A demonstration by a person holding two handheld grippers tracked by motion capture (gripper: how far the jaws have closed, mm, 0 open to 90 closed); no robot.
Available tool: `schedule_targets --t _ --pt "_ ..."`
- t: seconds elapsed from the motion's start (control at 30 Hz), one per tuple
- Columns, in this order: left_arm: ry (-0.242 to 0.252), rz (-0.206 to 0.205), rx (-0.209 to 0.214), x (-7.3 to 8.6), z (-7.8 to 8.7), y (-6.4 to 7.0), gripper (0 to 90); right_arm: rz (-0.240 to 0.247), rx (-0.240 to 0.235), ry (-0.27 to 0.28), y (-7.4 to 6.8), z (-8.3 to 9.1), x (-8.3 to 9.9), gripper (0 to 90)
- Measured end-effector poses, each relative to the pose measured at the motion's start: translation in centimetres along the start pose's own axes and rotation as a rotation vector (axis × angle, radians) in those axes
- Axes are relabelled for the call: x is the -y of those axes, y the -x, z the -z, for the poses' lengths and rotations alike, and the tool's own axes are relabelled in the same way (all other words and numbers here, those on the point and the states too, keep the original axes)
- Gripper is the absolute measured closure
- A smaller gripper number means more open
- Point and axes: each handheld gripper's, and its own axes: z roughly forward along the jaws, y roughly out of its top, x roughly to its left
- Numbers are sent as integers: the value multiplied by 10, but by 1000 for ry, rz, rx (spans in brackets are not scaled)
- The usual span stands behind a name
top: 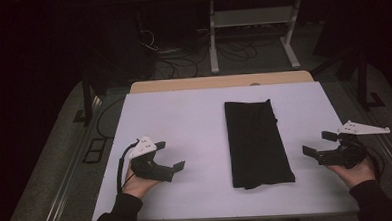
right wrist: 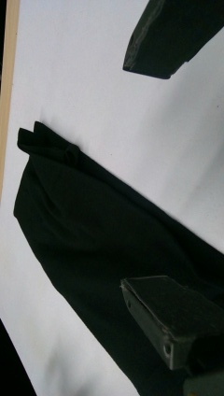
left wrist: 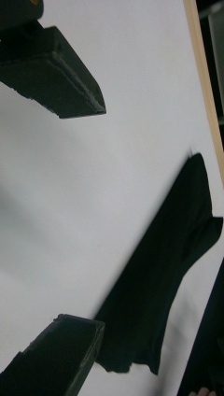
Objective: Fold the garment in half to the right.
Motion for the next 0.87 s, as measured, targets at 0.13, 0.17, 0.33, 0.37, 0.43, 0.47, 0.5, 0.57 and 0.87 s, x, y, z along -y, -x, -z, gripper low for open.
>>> schedule_targets --t 0.13,0.17,0.33,0.37,0.43,0.47,0.5,0.57,0.87 --pt "23 -4 -28 7 12 -6 0 1 -1 -3 -1 -1 0 0" --pt "23 -4 -28 7 12 -6 0 4 0 -4 -1 -1 0 0" --pt "40 18 -75 18 30 -13 0 -2 -9 -12 -1 -2 2 0" --pt "40 24 -83 20 33 -15 0 0 -9 -13 -1 -2 2 0" --pt "43 31 -89 22 35 -17 0 -3 -12 -18 -1 -3 2 0" --pt "42 34 -93 24 38 -20 0 -3 -12 -18 -1 -3 2 0" --pt "48 40 -98 25 40 -22 0 2 -13 -17 -1 -3 2 0" --pt "63 70 -111 30 49 -30 0 0 -17 -19 -2 -3 2 0" --pt "105 85 -129 37 55 -37 0 0 -31 -16 -3 -3 3 0"
